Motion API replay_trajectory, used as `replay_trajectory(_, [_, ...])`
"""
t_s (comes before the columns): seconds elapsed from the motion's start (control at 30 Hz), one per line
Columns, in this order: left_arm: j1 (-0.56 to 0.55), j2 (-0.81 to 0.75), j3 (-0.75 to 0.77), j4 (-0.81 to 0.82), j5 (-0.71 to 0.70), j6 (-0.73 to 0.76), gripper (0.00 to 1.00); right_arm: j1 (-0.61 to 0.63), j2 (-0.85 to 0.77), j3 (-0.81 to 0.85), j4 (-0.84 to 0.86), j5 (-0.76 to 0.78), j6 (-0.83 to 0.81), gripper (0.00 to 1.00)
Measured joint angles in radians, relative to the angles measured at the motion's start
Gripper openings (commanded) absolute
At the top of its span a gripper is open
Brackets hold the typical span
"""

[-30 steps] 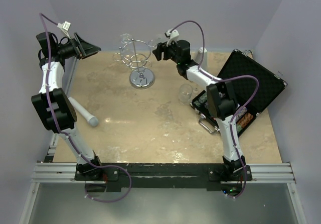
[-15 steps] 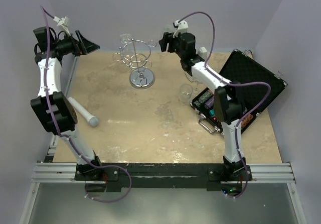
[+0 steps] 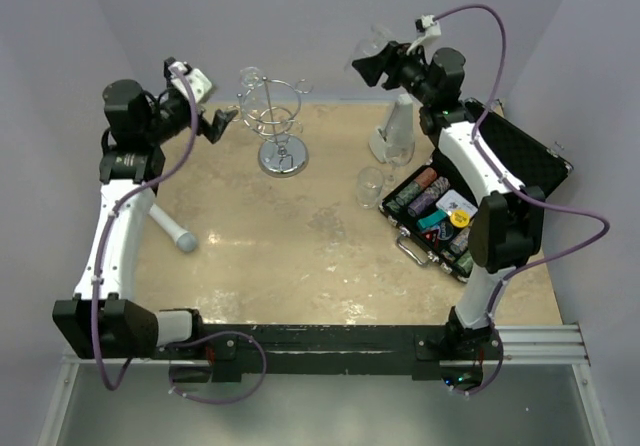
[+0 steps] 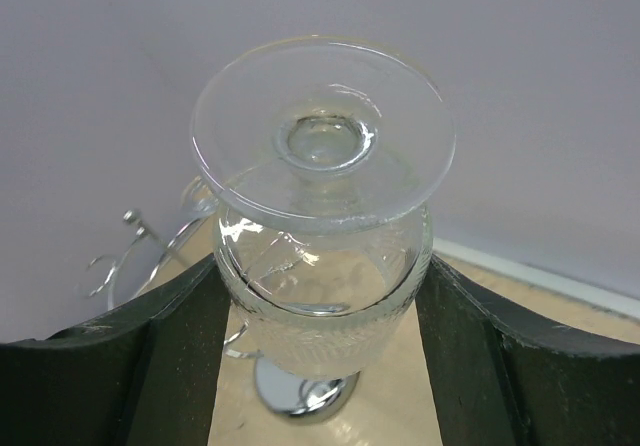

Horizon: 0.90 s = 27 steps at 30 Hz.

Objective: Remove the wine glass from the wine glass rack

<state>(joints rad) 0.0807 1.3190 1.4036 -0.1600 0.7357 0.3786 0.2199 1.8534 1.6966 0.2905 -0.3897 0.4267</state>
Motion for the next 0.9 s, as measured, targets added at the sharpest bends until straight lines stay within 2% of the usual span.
replay_trajectory(0.17, [-0.123, -0.101, -0.162, 0.098, -0.095, 0.163, 1.00, 0.017, -0.014, -0.051, -0.025, -0.229, 0.040, 0.00])
replay_trajectory(0.3, [-0.188, -0.140, -0.248, 0.148, -0.139, 0.211, 0.98, 0.038, -0.014, -0.021, -0.156, -0.350, -0.003, 0.00])
replay_trajectory(0.47, [-0.320, -0.263, -0.401, 0.229, -0.209, 0.217, 0.88, 0.044, -0.015, 0.061, -0.355, -0.328, -0.139, 0.00])
replay_trajectory(0.6, [-0.432, -0.327, -0.468, 0.278, -0.275, 0.213, 0.80, 0.042, -0.026, 0.084, -0.437, -0.306, -0.201, 0.00])
replay_trajectory(0.73, [-0.510, -0.313, -0.467, 0.315, -0.350, 0.217, 0.75, 0.042, -0.057, 0.055, -0.426, -0.315, -0.130, 0.00])
replay_trajectory(0.9, [-0.575, -0.195, -0.400, 0.322, -0.453, 0.229, 0.75, 0.042, -0.118, -0.038, -0.323, -0.381, 0.048, 0.00])
